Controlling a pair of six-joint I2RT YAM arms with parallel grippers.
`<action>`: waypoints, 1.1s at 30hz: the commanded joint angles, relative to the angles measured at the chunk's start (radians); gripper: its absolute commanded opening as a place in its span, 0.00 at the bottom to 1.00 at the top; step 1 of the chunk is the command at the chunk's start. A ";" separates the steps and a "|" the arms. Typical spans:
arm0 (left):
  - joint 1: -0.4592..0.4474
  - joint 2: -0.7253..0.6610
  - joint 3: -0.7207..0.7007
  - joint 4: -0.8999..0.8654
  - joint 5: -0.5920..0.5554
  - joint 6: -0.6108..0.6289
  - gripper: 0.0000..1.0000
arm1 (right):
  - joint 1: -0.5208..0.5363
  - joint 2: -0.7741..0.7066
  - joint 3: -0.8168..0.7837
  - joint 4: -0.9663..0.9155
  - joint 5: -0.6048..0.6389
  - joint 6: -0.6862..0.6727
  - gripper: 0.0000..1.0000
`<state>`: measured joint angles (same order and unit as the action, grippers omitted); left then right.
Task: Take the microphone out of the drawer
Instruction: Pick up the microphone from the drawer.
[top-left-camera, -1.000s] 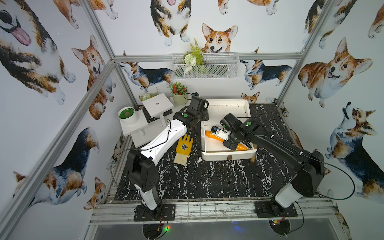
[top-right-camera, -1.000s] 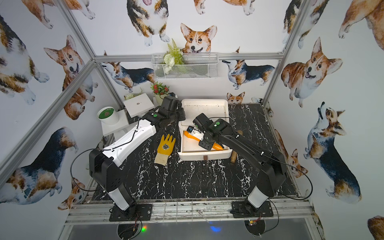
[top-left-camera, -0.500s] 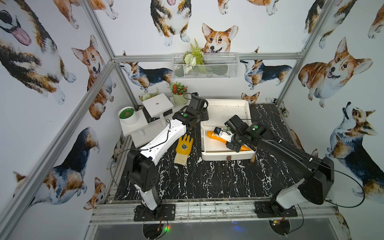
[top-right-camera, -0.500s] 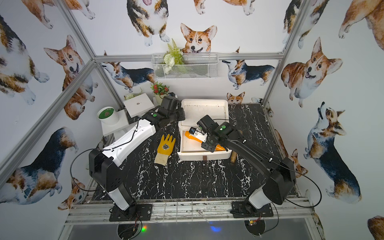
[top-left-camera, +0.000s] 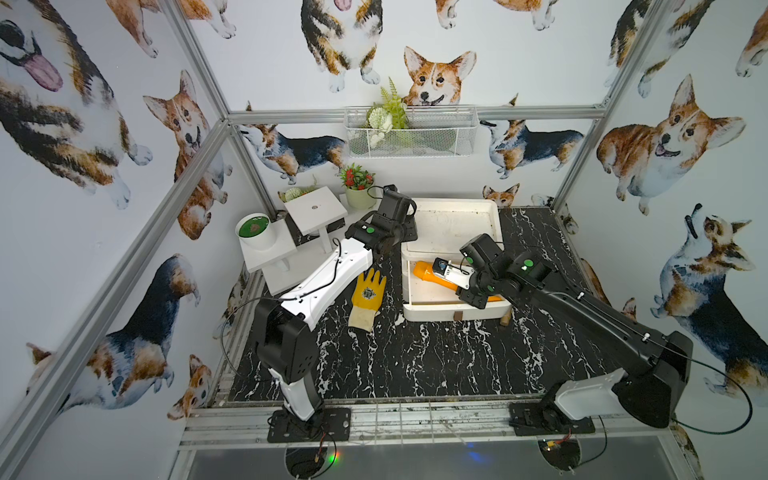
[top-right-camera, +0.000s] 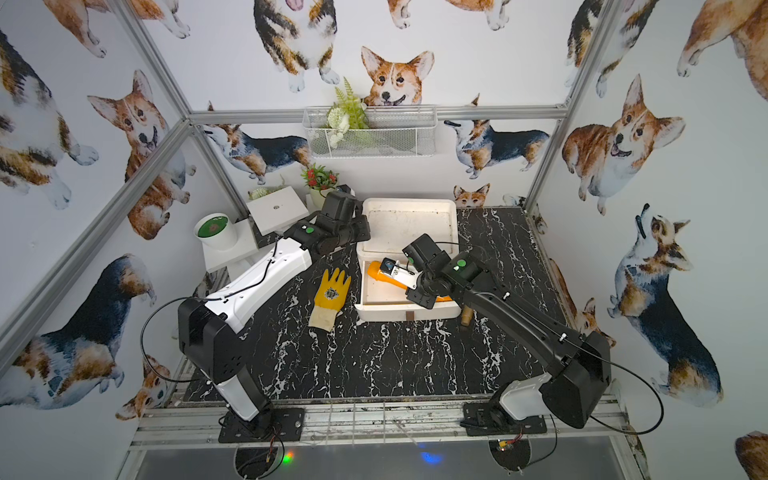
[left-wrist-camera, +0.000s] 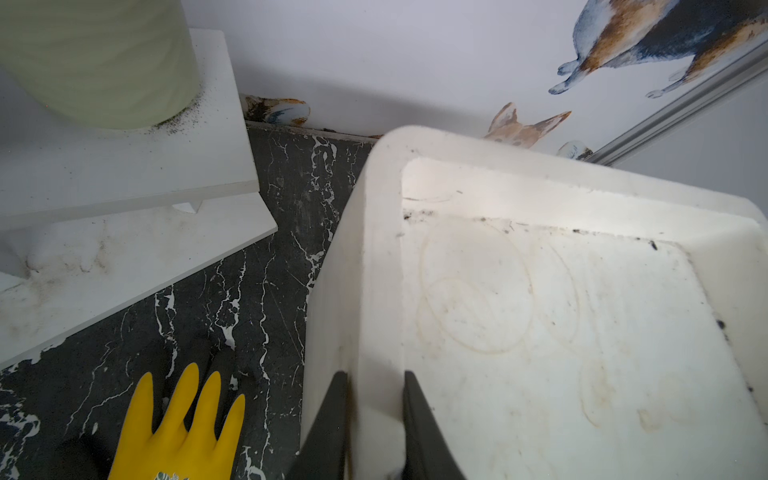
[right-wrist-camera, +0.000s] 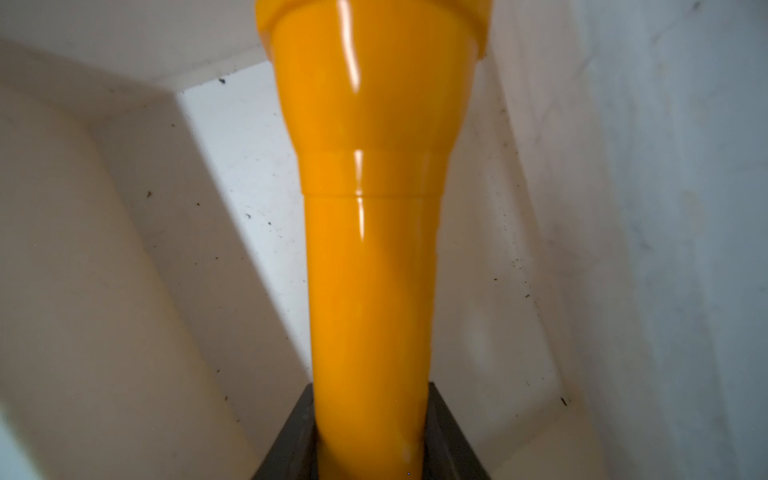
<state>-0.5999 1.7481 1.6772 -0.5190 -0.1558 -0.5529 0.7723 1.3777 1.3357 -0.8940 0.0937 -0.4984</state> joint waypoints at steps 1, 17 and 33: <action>0.010 0.014 -0.005 -0.118 0.011 -0.062 0.00 | 0.002 -0.015 -0.001 0.036 -0.007 -0.014 0.02; 0.009 0.019 -0.010 -0.115 0.016 -0.068 0.00 | -0.026 -0.121 0.003 0.151 -0.015 0.094 0.02; 0.011 0.019 -0.016 -0.110 0.018 -0.070 0.00 | -0.263 -0.277 -0.047 0.309 -0.122 0.328 0.01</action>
<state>-0.5995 1.7493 1.6745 -0.5152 -0.1558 -0.5533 0.5526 1.1309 1.2961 -0.6495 0.0010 -0.2653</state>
